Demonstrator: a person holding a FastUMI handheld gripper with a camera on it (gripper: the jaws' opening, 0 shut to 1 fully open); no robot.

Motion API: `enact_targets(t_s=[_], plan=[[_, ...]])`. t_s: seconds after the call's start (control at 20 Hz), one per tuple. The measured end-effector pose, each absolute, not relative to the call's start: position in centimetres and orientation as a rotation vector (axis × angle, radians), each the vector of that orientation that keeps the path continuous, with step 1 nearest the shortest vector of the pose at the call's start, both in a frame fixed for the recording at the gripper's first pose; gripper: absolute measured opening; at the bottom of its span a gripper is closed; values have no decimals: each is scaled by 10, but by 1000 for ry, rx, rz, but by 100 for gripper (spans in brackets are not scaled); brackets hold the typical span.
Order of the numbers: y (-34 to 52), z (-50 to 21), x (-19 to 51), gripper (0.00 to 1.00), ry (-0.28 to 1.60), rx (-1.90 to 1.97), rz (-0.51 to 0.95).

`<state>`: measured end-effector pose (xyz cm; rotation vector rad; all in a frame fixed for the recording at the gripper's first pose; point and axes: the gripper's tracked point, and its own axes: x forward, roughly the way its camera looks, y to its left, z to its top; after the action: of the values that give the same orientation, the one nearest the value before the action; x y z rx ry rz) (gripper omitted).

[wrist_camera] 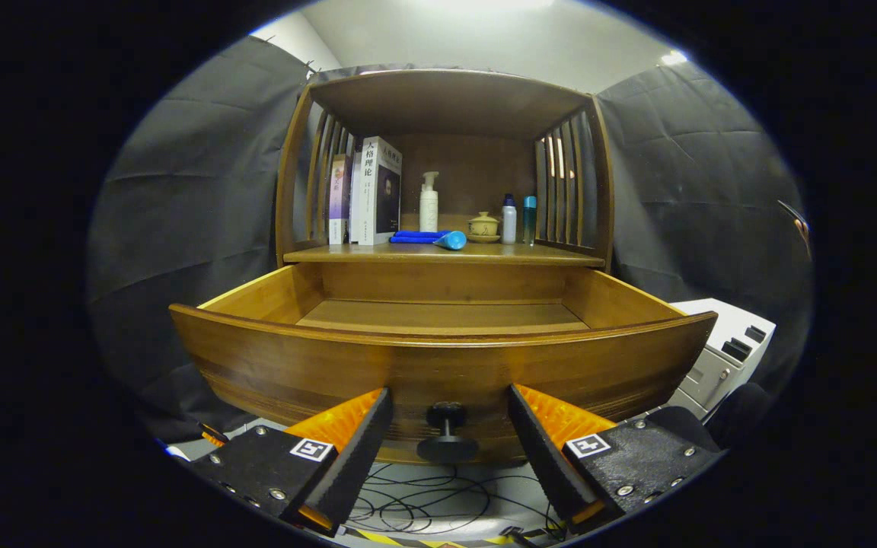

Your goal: Pull open the drawer, take out the items inside it, and place them on the countertop above the cabinet.

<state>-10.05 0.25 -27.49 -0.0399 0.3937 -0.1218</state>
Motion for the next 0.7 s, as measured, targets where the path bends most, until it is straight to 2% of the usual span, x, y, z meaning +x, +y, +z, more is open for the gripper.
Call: enact_targets(t_s=[0.7], plan=[[2, -280, -72, 95, 419, 7, -78]])
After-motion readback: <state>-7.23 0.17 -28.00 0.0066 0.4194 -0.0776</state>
